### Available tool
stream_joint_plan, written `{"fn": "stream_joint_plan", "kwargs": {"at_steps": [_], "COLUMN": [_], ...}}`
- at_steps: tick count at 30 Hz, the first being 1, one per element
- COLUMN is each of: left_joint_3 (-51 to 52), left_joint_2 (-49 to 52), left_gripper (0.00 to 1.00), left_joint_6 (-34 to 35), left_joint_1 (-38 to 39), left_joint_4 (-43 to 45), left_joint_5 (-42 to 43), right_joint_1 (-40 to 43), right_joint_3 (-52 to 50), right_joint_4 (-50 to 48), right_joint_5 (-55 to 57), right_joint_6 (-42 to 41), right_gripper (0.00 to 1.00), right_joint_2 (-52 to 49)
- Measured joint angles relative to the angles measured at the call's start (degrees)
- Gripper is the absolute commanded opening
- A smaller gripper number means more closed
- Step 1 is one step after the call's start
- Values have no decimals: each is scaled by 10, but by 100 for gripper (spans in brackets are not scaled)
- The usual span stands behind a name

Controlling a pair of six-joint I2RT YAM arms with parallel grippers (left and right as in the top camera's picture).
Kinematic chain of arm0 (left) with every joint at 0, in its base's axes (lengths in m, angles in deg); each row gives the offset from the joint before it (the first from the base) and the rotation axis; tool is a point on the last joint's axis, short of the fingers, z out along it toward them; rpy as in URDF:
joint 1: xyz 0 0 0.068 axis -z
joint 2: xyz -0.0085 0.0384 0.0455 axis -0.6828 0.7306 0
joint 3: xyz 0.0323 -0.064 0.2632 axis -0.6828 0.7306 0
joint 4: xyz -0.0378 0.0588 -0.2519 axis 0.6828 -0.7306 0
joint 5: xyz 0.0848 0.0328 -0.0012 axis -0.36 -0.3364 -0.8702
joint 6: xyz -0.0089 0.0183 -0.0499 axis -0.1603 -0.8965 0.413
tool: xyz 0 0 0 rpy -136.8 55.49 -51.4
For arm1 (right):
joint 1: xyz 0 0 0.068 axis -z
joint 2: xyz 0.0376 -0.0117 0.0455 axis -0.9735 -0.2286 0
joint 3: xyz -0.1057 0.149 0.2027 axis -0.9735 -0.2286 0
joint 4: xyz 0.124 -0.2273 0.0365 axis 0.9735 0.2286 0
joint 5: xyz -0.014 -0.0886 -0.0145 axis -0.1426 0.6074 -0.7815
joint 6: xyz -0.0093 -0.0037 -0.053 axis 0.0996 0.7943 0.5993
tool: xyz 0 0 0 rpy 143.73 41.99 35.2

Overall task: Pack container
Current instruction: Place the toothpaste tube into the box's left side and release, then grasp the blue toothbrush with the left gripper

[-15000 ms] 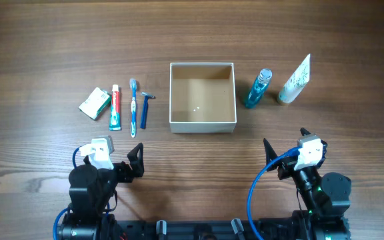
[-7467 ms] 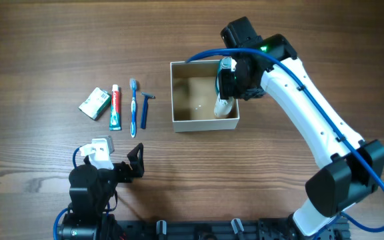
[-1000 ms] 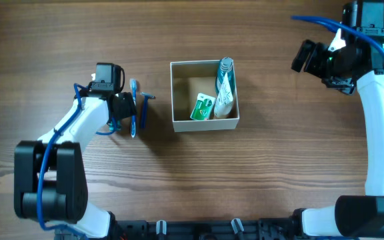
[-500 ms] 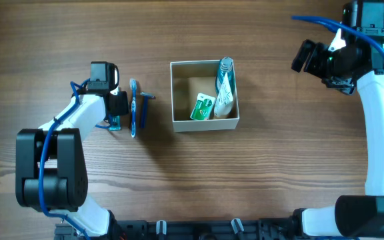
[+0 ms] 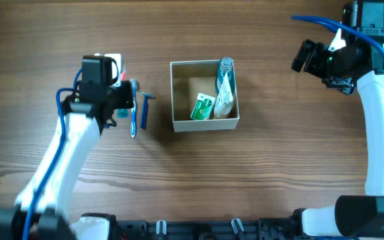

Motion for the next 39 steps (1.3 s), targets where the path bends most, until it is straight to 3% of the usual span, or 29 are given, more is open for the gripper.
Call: {"fn": "stream_joint_plan", "kwargs": {"at_steps": [2,7,10,15,18,20,23,26,27,30,34,39], "left_joint_3": [-3,-6,-7,-6,-6,-6,-6,-6,-9,-14,-15,-15], "left_joint_2": [-37,-44,8,126,146,135,88,-3,-32,-81,-22,111], "left_gripper": [18,17,16,13,20,32,47,51,59,65,69,66], "left_joint_6": [21,54,76,115,121,127,131,131,130,129,130,125], "left_joint_1": [42,164,205,212,212,210,201,172,157,103,17,-29], "left_joint_4": [17,80,114,160,159,158,139,108,84,-7,-87,-68], "left_joint_5": [14,32,25,19,17,9,-4,-14,-19,-40,-33,22], "right_joint_1": [0,0,0,0,0,0,0,0,0,0,0,0], "right_joint_3": [0,0,0,0,0,0,0,0,0,0,0,0], "right_joint_4": [0,1,0,0,0,0,0,0,0,0,0,0], "right_joint_5": [0,0,0,0,0,0,0,0,0,0,0,0], "right_joint_6": [0,0,0,0,0,0,0,0,0,0,0,0], "right_gripper": [100,100,100,100,100,100,100,100,100,100,100,100], "right_joint_2": [0,0,0,0,0,0,0,0,0,0,0,0]}}
